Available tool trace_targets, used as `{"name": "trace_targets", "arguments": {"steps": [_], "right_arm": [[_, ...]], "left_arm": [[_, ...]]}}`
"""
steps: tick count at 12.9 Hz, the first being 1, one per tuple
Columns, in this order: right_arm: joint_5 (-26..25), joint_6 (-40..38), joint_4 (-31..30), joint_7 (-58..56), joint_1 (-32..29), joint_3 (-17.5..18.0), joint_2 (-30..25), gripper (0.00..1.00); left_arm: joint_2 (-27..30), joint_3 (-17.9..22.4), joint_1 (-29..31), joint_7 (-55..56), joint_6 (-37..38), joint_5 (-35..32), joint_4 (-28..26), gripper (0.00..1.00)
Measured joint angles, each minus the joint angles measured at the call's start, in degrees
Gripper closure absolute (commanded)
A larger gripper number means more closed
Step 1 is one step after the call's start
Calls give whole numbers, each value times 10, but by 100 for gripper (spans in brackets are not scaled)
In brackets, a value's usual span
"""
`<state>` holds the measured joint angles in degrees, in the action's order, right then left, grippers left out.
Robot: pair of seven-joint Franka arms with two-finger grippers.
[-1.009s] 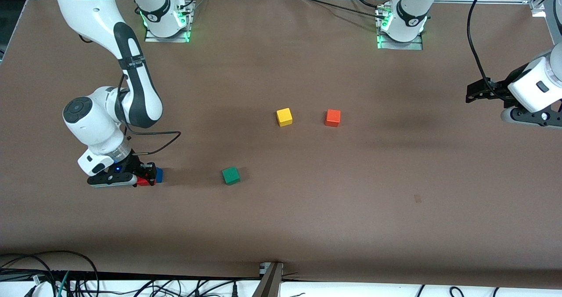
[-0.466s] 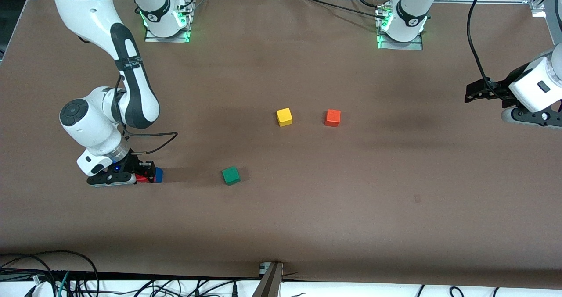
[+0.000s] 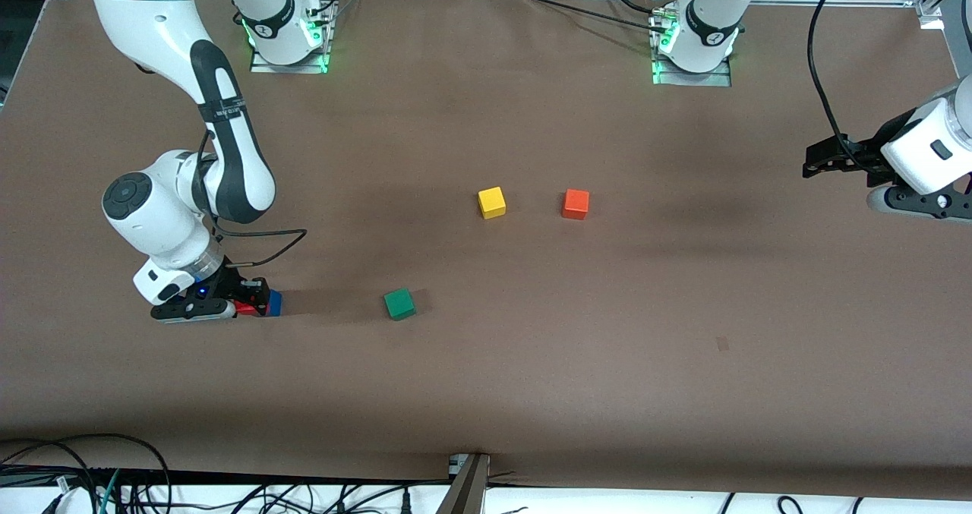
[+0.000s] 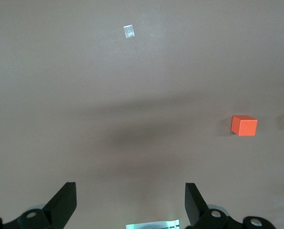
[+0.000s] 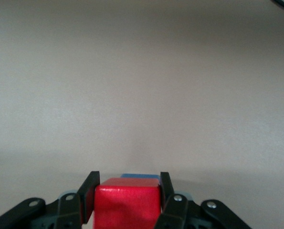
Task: Pass red block to right arm, stack on blue
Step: 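Lower the red cube onto the blue cube with the right gripper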
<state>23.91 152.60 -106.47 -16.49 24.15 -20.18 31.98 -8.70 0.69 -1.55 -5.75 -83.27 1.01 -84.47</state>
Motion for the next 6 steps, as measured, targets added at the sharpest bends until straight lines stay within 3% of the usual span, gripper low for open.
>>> {"name": "trace_targets", "arguments": {"steps": [6], "right_arm": [[0, -3, 0, -2, -7, 0, 9, 85]], "left_arm": [[0, 0, 0, 0, -1, 0, 2, 0]]}}
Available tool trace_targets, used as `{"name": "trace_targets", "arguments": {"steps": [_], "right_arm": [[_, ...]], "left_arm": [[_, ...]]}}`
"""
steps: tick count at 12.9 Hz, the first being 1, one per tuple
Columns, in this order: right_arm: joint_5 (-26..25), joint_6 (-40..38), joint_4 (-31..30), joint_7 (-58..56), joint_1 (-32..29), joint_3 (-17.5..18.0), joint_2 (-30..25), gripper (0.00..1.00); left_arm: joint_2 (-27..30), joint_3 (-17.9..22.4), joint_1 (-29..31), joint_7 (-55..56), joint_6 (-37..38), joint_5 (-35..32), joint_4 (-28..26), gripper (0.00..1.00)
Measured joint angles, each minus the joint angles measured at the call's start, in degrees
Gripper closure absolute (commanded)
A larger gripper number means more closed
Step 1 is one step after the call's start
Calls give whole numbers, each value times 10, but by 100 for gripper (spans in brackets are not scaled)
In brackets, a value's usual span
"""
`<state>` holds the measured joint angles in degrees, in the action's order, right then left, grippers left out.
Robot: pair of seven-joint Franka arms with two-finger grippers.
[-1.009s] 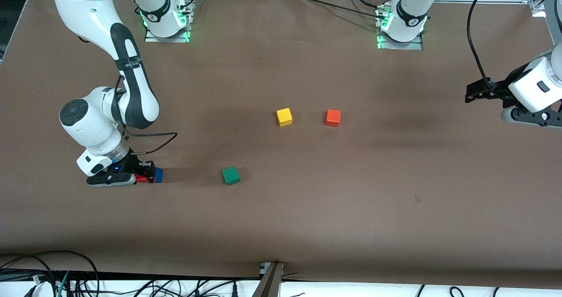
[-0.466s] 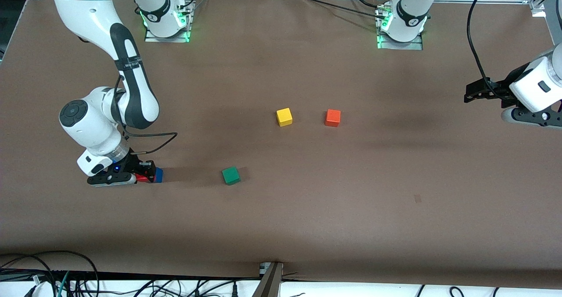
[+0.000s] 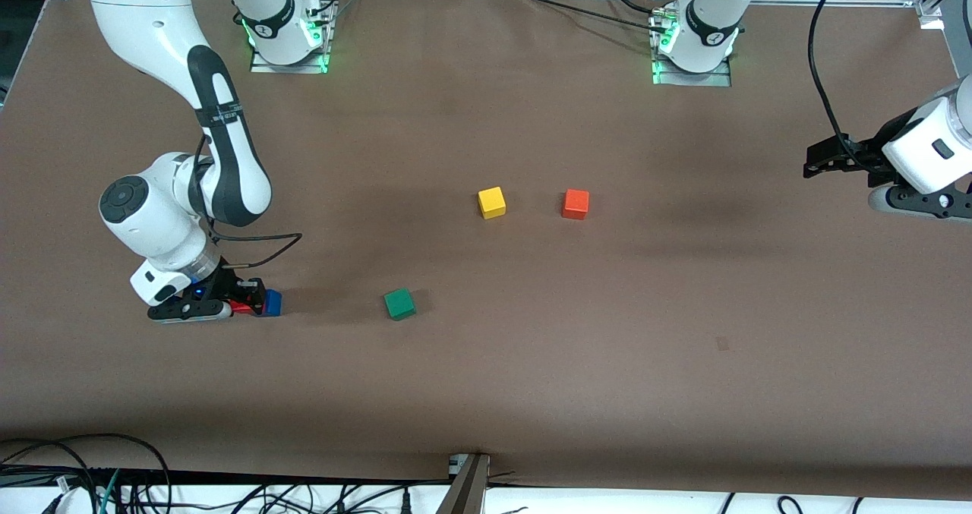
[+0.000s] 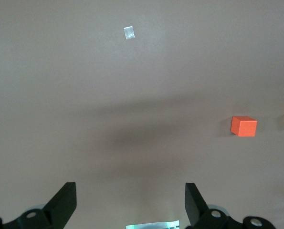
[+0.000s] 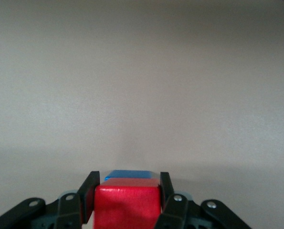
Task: Pass red block to right arm, stack on blue
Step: 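Lower the red cube onto the blue cube with the right gripper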
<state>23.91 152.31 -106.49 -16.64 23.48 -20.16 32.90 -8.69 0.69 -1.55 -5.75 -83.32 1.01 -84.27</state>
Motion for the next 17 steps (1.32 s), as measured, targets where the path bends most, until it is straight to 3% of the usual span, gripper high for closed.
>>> {"name": "trace_targets", "arguments": {"steps": [17], "right_arm": [[0, 0, 0, 0, 0, 2, 2, 83]], "left_arm": [[0, 0, 0, 0, 0, 0, 0, 0]]}}
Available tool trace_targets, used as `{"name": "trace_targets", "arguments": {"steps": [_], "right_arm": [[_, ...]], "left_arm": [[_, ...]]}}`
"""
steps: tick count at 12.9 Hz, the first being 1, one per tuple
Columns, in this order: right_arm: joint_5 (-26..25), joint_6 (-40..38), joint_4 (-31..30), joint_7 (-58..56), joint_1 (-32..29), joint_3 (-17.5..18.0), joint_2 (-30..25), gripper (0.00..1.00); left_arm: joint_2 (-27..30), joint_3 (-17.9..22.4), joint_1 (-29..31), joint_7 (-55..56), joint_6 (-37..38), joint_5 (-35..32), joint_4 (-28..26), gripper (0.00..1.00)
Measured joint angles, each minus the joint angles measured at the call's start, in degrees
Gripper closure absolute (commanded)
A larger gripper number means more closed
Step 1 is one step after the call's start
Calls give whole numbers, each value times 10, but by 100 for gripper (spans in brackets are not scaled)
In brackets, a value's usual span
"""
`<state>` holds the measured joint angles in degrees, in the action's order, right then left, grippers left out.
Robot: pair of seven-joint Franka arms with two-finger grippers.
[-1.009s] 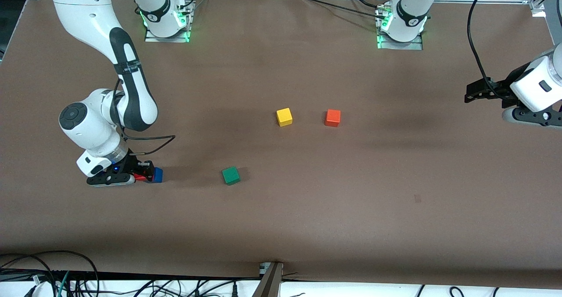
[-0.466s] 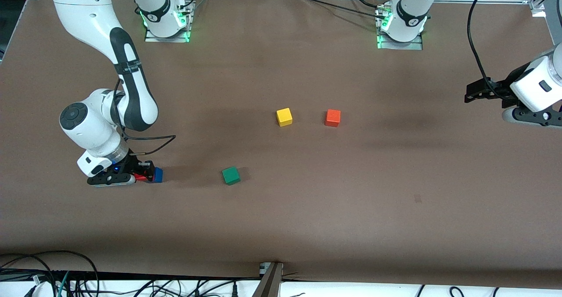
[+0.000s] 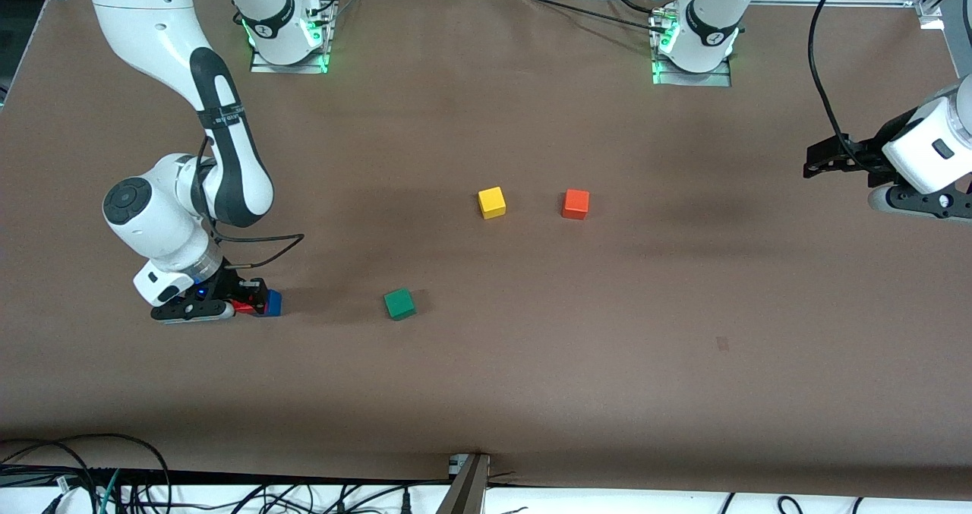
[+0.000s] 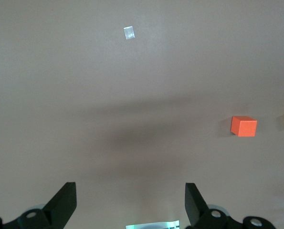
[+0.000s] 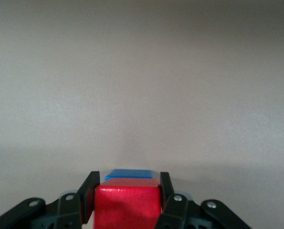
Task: Pass red block to right arm, stack on blue
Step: 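Lower the red cube onto the blue cube with the right gripper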
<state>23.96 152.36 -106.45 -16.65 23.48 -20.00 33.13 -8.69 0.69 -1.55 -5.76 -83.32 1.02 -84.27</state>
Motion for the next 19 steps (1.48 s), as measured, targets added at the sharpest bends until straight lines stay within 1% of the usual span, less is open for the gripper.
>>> {"name": "trace_targets", "arguments": {"steps": [4, 15, 16, 17, 19], "right_arm": [[17, 0, 0, 0, 0, 5, 0, 83], [20, 0, 0, -17, -3, 5, 0, 83], [20, 0, 0, -17, -3, 5, 0, 82], [20, 0, 0, -17, -3, 5, 0, 67], [20, 0, 1, -17, -3, 5, 0, 3]], "left_arm": [[0, 0, 0, 0, 0, 0, 0, 0], [0, 0, 0, 0, 0, 0, 0, 0], [0, 0, 0, 0, 0, 0, 0, 0], [0, 0, 0, 0, 0, 0, 0, 0], [0, 0, 0, 0, 0, 0, 0, 0]]}}
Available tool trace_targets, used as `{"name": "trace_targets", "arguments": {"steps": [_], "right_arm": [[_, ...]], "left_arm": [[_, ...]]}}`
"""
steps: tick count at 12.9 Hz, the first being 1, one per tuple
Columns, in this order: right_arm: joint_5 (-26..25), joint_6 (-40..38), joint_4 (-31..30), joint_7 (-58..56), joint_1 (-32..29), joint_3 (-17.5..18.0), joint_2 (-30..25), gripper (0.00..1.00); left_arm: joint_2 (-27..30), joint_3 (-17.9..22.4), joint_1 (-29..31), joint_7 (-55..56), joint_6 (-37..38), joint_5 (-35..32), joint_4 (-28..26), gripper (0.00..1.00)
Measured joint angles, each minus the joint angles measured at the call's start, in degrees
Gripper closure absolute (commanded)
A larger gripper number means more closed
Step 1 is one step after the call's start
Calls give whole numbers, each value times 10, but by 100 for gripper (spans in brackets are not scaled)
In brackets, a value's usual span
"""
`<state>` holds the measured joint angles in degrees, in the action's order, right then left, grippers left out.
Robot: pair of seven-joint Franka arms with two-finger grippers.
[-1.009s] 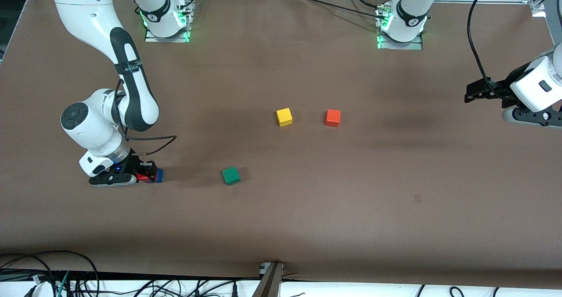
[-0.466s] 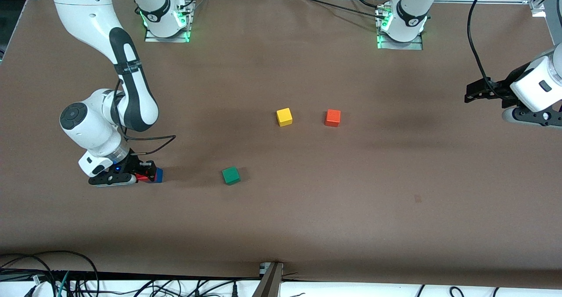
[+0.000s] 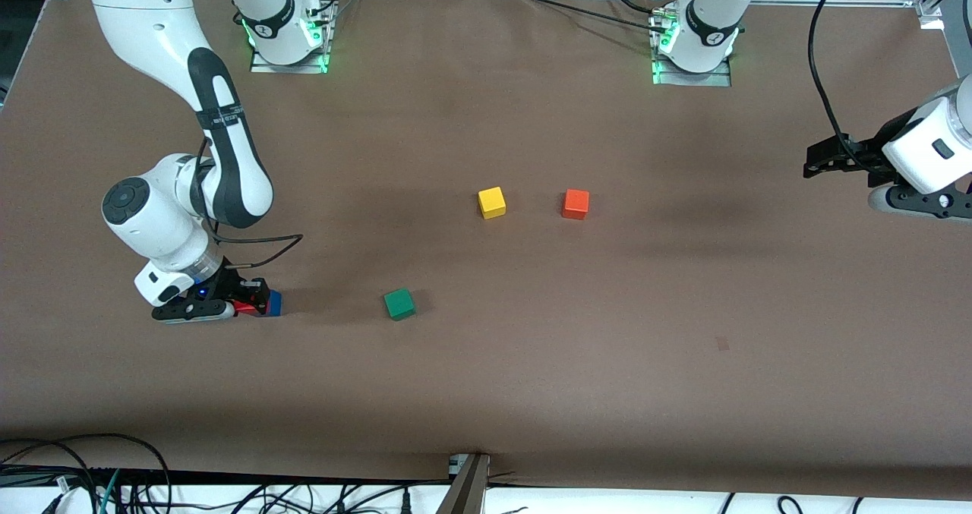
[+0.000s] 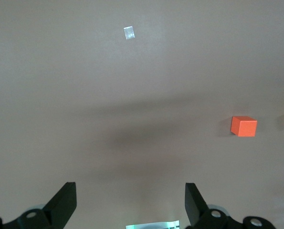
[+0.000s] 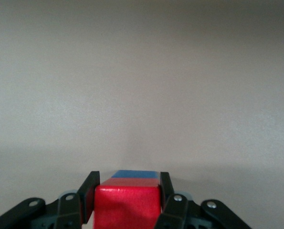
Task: Pass red block to right arm, stack on blue
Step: 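Lower the red cube onto the blue cube with the right gripper, then open the right gripper to release the red cube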
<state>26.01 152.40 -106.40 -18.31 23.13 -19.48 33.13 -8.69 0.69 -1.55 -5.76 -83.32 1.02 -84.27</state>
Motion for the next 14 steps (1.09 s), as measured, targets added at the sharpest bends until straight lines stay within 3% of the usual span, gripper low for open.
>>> {"name": "trace_targets", "arguments": {"steps": [7, 11, 14], "right_arm": [[14, -3, 6, 0, 0, 0, 0, 0], [16, -70, 40, 2, 0, -3, 0, 0], [5, -139, 63, 0, 2, -32, -7, 0]], "left_arm": [[0, 0, 0, 0, 0, 0, 0, 0], [0, 0, 0, 0, 0, 0, 0, 0], [0, 0, 0, 0, 0, 0, 0, 0]]}}
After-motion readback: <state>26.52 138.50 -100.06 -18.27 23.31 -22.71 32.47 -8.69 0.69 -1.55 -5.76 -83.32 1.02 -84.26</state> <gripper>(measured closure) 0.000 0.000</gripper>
